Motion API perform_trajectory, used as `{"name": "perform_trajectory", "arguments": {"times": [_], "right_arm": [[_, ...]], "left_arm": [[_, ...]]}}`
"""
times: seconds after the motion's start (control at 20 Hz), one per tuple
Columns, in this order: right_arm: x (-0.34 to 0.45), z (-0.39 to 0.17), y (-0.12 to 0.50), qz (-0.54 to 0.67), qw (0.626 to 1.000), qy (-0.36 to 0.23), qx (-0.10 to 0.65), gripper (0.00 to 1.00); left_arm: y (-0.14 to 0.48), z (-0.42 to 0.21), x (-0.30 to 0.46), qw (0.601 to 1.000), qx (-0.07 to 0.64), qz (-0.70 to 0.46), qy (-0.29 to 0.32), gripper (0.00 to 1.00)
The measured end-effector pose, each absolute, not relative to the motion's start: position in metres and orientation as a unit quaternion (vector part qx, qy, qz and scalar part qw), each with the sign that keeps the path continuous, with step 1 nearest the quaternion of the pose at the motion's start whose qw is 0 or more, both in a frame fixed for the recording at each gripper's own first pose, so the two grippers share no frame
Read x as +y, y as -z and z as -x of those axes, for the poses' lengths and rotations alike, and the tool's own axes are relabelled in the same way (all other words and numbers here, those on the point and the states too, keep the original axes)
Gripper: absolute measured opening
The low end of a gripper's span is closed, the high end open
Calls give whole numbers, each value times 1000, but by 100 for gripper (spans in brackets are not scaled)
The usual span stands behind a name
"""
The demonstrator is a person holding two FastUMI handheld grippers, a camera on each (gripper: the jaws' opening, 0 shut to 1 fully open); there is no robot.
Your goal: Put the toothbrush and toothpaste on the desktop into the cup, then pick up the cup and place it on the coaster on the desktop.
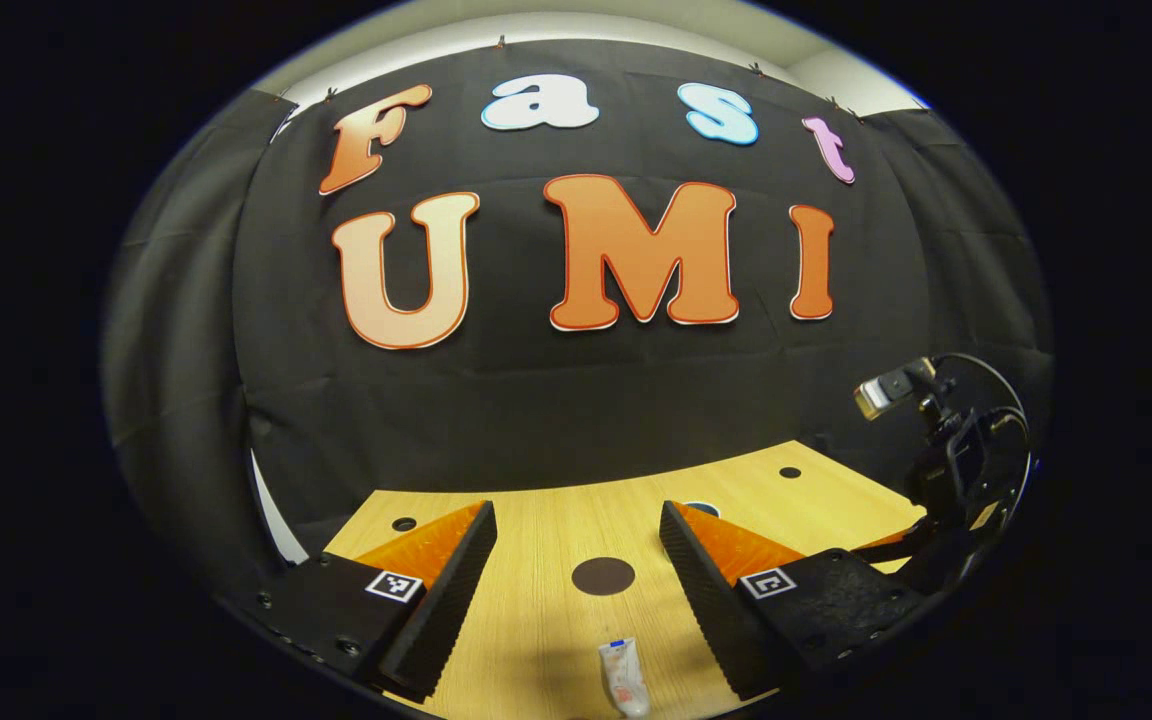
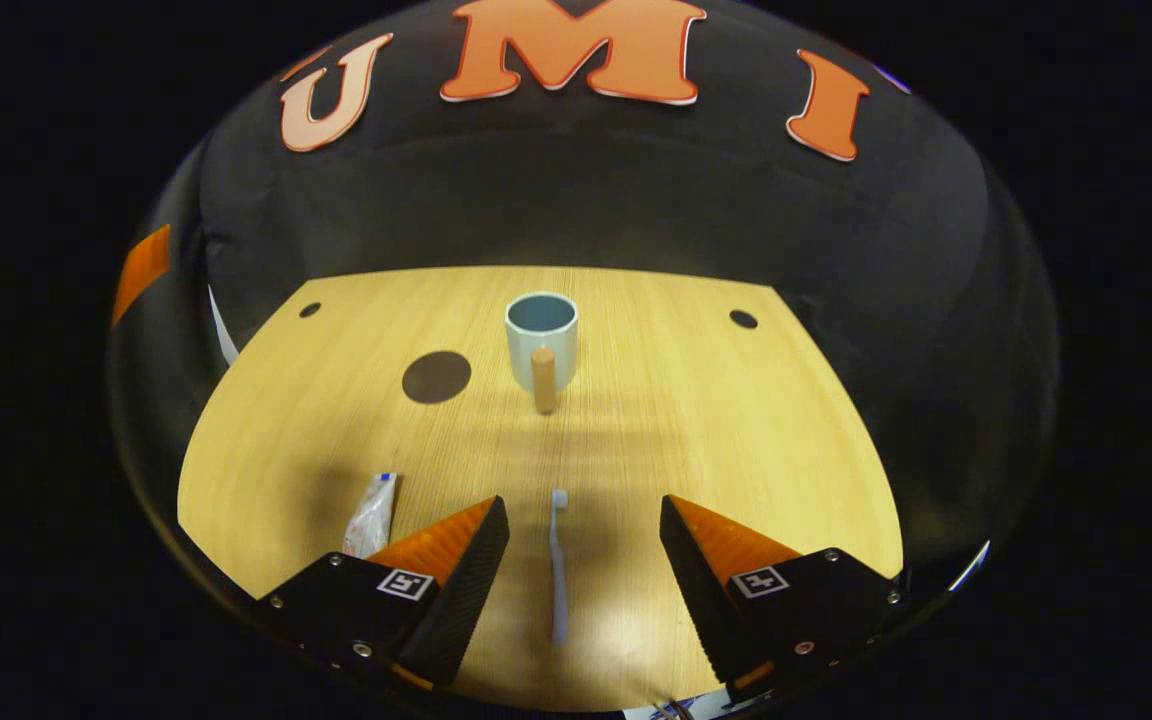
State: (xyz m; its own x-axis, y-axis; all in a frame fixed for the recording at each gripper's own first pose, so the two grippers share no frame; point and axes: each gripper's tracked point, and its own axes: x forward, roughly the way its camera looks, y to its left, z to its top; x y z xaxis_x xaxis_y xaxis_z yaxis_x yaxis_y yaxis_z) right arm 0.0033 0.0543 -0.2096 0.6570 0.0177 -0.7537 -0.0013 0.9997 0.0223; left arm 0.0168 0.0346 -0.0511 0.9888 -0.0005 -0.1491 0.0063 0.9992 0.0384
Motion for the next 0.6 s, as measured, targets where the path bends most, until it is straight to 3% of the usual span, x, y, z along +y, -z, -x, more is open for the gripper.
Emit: {"name": "perform_trajectory", "arguments": {"times": [0.2,0.5,0.6], "right_arm": [[66,3,241,10,889,-13,457,90],[77,12,291,10,851,-23,525,73],[75,14,305,14,838,-19,546,63]], "left_arm": [[63,-13,47,996,88,-33,-8,99],[88,-5,59,993,115,-35,-17,99],[104,-3,63,990,131,-38,-21,99]]}}
